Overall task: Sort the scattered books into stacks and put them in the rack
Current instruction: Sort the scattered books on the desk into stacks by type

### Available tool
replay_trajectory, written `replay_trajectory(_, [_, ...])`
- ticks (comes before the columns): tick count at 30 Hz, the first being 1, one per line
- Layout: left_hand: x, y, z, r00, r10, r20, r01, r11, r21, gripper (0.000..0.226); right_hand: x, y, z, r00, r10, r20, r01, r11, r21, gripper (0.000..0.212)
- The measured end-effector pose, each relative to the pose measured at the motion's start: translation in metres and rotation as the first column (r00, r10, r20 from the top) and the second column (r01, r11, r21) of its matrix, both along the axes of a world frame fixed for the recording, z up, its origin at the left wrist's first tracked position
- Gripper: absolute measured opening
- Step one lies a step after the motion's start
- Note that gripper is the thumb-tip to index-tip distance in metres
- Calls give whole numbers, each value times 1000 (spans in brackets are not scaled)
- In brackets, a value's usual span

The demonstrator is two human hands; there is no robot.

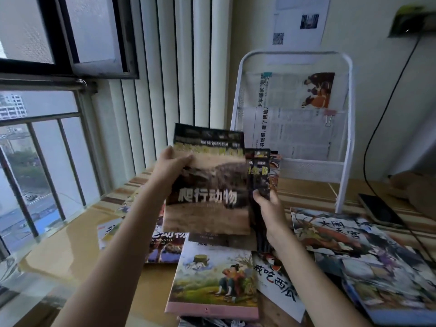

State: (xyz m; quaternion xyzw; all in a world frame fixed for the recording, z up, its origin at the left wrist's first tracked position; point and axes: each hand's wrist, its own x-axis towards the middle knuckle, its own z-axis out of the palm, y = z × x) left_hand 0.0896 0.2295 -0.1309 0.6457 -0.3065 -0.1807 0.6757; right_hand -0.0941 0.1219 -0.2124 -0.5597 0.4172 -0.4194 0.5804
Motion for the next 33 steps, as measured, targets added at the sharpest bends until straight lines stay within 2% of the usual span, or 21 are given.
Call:
replay_trajectory(2, [-6,-8,-21,978,31,208,-57,991,120,29,-2,4,8,997,53,61,-51,998,-33,54])
replay_trajectory(3, [-11,-10,-29,965,16,263,-57,987,149,32,-3,7,10,994,85,62,-79,993,-88,57])
replay_trajectory(4, [-15,-12,-37,967,-24,253,-18,987,163,34,-4,10,11,993,111,36,-105,984,-145,61])
replay_trajectory(6, [-25,-15,-46,984,-133,121,115,983,143,37,-7,15,12,989,131,-62,-142,964,-225,72])
replay_trajectory(8, [-33,-19,-50,989,-144,34,142,988,53,44,-13,13,13,986,118,-115,-145,953,-267,77])
replay_trajectory(10, [-41,-23,-43,992,-128,11,129,988,-82,55,-19,8,16,986,99,-132,-138,934,-329,77])
replay_trajectory(12, [-46,-32,-33,990,-133,50,140,974,-178,53,-25,1,21,990,49,-135,-95,926,-365,76])
replay_trajectory(14, [-55,-41,-31,978,-161,135,180,973,-144,42,-32,-8,22,991,0,-134,-50,929,-367,75])
replay_trajectory(16, [-65,-49,-46,952,-218,214,226,974,-11,41,-40,-18,16,977,-14,-212,-59,940,-335,76])
replay_trajectory(19, [-74,-59,-78,945,-262,197,248,964,95,38,-52,-26,1,928,26,-372,-136,952,-274,76])
replay_trajectory(23, [-74,-74,-87,964,-216,153,215,976,20,34,-63,-41,8,915,70,-398,-199,935,-293,75])
replay_trajectory(25, [-77,-78,-85,968,-204,149,208,978,-10,34,-75,-57,10,905,-10,-426,-158,920,-359,68])
replay_trajectory(26, [-78,-81,-83,969,-199,146,205,978,-26,33,-85,-72,4,864,-96,-495,-126,909,-396,66])
replay_trajectory(27, [-80,-83,-82,970,-194,144,201,979,-40,31,-98,-86,-5,782,-159,-603,-130,904,-406,63])
replay_trajectory(29, [-83,-92,-78,972,-189,143,199,978,-66,30,-123,-110,-26,496,-170,-851,-227,921,-316,54])
replay_trajectory(30, [-85,-97,-75,970,-196,143,208,975,-79,30,-132,-116,-36,355,-146,-924,-271,930,-251,50])
replay_trajectory(31, [-89,-102,-72,967,-214,141,228,970,-89,30,-139,-115,-40,273,-139,-952,-294,930,-220,45])
replay_trajectory(33, [-100,-117,-65,953,-260,152,277,956,-101,33,-146,-112,-44,251,-179,-951,-315,914,-255,30])
